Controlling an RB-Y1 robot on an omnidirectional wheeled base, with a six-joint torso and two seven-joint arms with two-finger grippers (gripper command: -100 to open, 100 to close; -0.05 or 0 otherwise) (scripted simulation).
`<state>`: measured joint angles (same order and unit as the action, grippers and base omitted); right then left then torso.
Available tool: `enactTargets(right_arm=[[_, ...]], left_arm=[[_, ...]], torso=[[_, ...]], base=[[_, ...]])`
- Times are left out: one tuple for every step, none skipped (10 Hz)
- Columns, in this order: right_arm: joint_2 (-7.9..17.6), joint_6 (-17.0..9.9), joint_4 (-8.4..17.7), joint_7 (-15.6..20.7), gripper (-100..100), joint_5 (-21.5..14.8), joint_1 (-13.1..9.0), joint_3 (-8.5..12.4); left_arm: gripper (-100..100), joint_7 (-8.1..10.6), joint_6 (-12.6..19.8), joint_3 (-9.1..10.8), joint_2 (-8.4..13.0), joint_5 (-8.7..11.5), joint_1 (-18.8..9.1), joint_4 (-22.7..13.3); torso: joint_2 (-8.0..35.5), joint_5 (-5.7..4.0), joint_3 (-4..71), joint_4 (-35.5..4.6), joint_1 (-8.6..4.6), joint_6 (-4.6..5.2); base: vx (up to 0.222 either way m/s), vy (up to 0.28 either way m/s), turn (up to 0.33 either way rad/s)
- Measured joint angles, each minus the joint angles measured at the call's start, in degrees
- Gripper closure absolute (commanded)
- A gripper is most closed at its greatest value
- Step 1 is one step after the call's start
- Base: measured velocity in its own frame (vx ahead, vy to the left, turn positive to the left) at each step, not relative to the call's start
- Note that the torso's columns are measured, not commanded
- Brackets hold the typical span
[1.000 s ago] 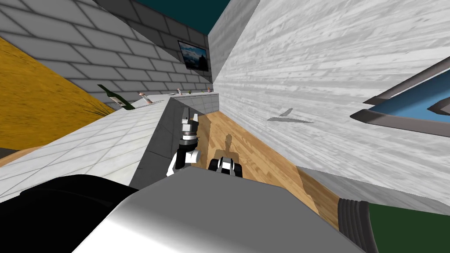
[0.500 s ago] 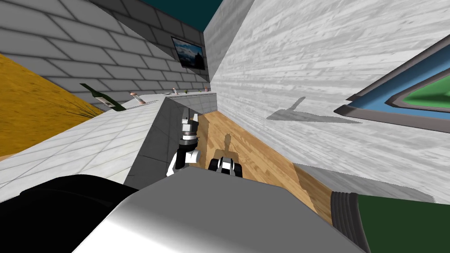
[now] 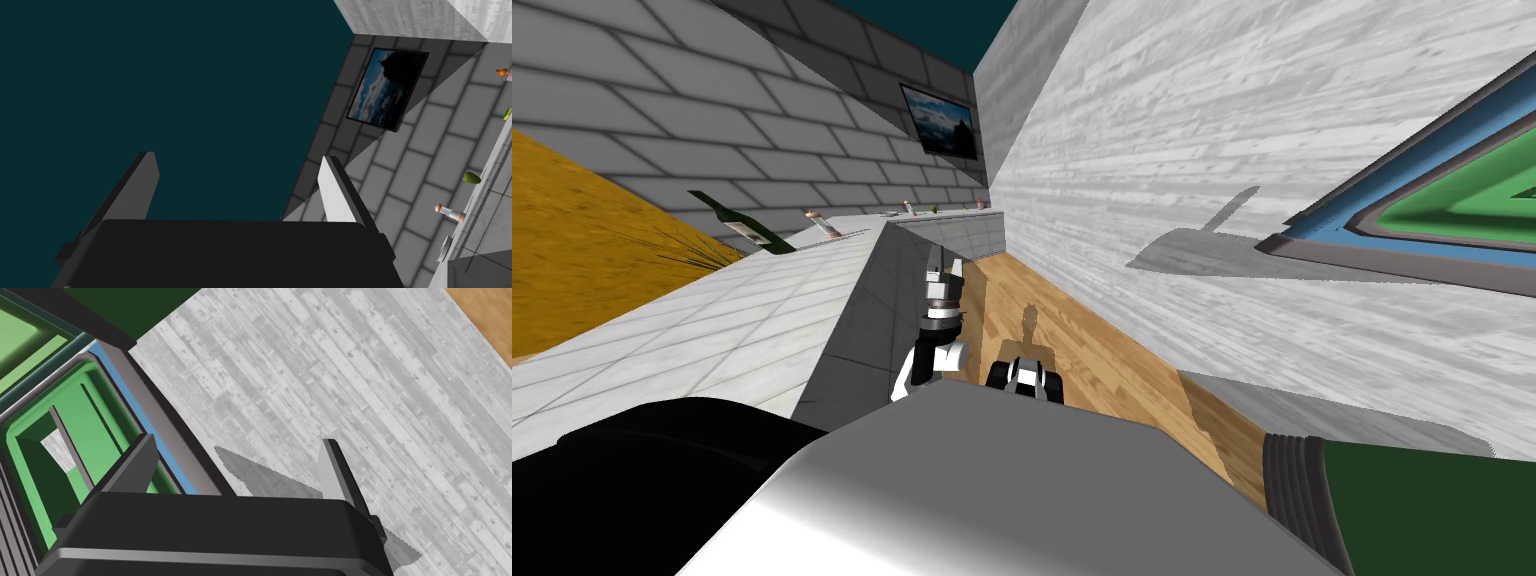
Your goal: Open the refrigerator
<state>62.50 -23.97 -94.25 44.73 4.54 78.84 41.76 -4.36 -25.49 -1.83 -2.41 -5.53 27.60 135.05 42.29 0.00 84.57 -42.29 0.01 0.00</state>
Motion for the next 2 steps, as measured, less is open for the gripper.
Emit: enactTargets(right_arm=[[0.0,0.0,0.0,0.0,0,0.0,0.0,0.0],[0.0,0.0,0.0,0.0,0,0.0,0.0,0.0]], left_arm=[[0,0.00,0.0,0.00,0.0,0.0,0.0,0.0],[0,0.00,0.0,0.00,0.0,0.0,0.0,0.0]], torso=[[0.0,0.00,0.0,0.0,0.00,0.00],[0.0,0.00,0.0,0.0,-0.01,0.00]], base=[[0.000,0.000,0.000],[0.000,0.000,0.000]])
